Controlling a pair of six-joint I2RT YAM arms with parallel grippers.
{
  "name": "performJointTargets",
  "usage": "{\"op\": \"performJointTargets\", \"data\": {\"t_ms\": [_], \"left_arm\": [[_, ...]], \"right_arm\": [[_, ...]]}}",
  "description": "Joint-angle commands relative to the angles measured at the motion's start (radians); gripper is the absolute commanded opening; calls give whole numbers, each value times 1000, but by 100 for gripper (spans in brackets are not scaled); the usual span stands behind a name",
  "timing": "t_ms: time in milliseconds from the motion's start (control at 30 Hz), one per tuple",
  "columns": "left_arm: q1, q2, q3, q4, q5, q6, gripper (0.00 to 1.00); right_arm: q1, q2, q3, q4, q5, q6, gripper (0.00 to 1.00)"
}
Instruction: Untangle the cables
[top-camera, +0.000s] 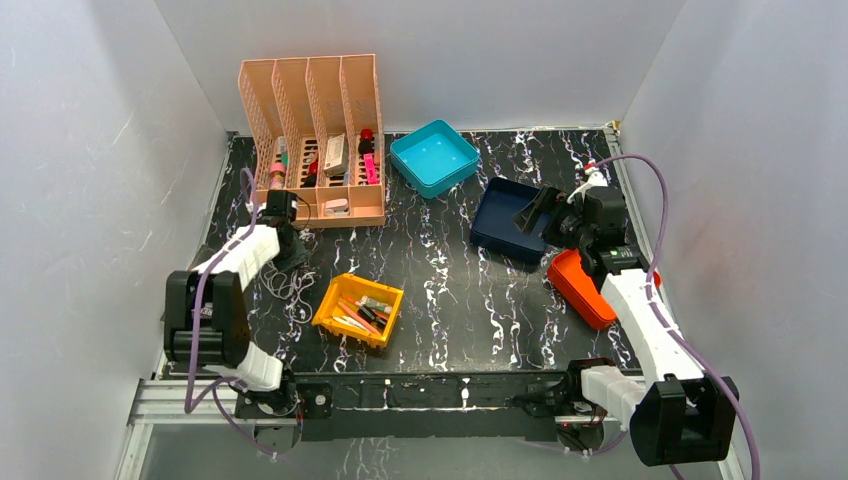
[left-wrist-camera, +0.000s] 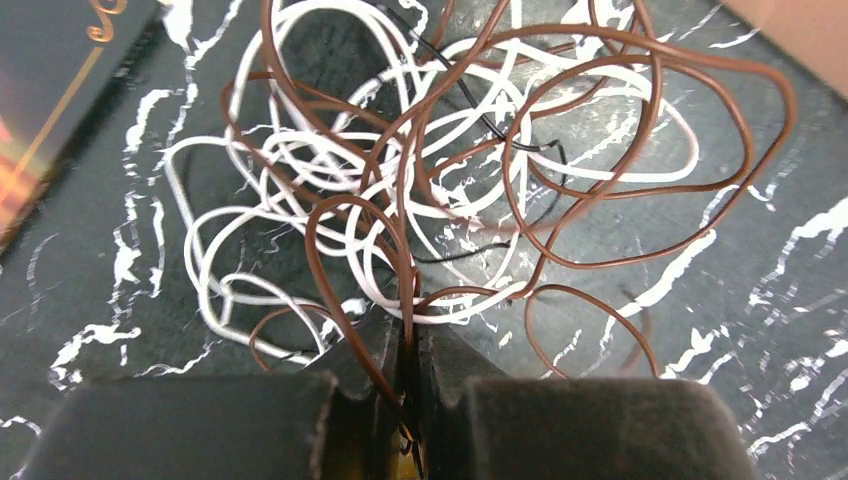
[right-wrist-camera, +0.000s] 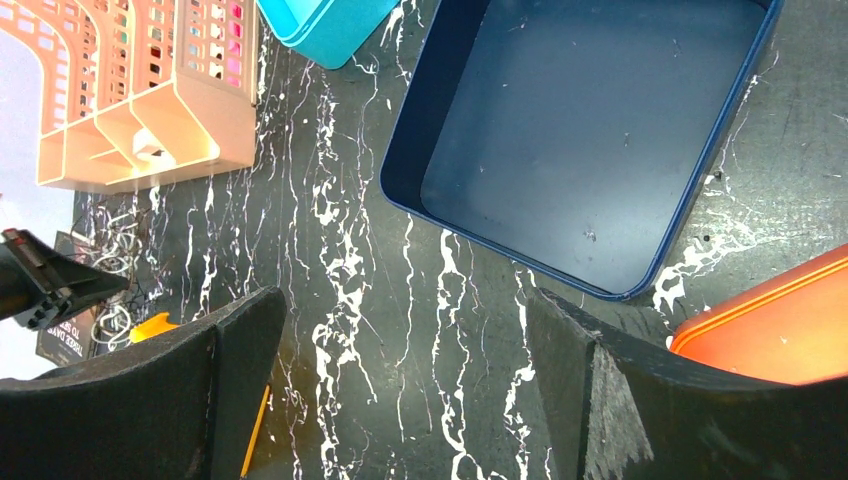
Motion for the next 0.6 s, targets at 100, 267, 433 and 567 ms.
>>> {"op": "performJointTargets", "data": {"t_ms": [100, 267, 433, 567], "left_arm": [[-2, -224, 49, -60, -63, 89, 0], [-7, -298, 146, -100, -33, 157, 0], [-43, -327, 276, -155, -16, 199, 0], [-157, -309, 402, -185, -31, 216, 0]], "right_arm": [[-3, -58, 24, 12, 39, 10, 98], [-3, -88, 24, 11, 58, 17, 98], [-3, -105, 34, 3, 75, 12, 98], [-4, -123, 31, 9, 81, 13, 98]]}}
